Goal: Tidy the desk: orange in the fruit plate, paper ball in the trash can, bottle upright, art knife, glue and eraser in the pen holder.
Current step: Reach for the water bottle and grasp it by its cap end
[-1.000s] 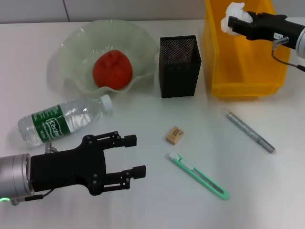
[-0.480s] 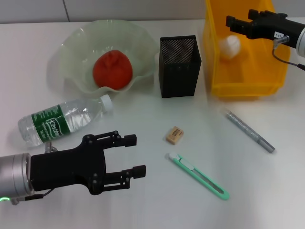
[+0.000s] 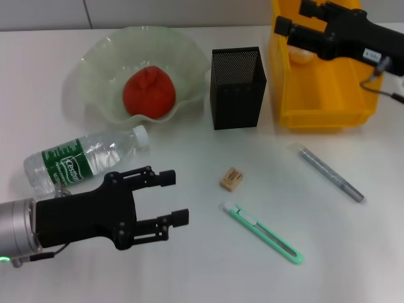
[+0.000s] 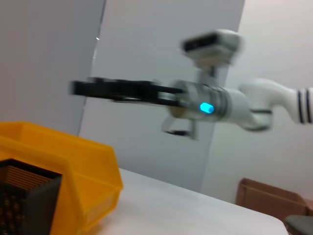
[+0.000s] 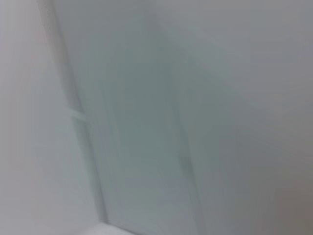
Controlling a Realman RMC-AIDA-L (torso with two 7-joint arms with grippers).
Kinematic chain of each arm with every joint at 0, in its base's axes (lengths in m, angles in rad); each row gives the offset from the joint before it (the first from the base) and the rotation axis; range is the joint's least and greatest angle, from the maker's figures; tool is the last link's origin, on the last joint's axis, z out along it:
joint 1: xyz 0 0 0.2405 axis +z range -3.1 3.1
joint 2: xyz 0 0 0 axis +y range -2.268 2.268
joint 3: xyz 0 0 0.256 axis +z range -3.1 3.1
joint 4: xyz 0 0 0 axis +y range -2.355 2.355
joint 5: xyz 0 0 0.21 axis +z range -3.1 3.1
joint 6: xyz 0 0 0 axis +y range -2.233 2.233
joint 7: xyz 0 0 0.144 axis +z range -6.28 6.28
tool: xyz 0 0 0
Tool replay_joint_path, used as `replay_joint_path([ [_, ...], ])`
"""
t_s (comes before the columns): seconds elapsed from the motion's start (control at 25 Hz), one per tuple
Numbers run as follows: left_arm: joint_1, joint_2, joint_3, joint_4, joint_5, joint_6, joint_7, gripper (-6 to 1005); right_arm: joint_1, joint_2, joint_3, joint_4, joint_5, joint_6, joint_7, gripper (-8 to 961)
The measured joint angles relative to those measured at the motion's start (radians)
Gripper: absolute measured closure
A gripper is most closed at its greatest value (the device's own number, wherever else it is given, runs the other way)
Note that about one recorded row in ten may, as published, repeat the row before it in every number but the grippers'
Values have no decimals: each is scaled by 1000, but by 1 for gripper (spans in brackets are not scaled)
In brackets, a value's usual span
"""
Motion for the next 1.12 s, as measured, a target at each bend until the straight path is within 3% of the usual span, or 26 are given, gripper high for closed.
replay_joint_path([
  [0.12, 1, 0, -11, -1, 0, 0, 0, 271, -56, -1, 2, 103, 119, -210, -218, 216],
  [0.2, 2, 0, -14, -1, 0, 0, 0, 271, -65, 0, 2, 134, 133, -236, -252, 216],
  [0.32, 2, 0, -15, -1, 0, -1, 0, 272, -81, -1, 12, 282, 160, -310, -352, 216],
  [0.72, -24, -2, -17, -1, 0, -47, 0, 272, -81, -3, 17, 484, 157, -356, -499, 216],
  [1.12, -38, -5, -11, -12, 0, -77, 0, 272, -88, -3, 38, 507, 160, -361, -500, 216],
])
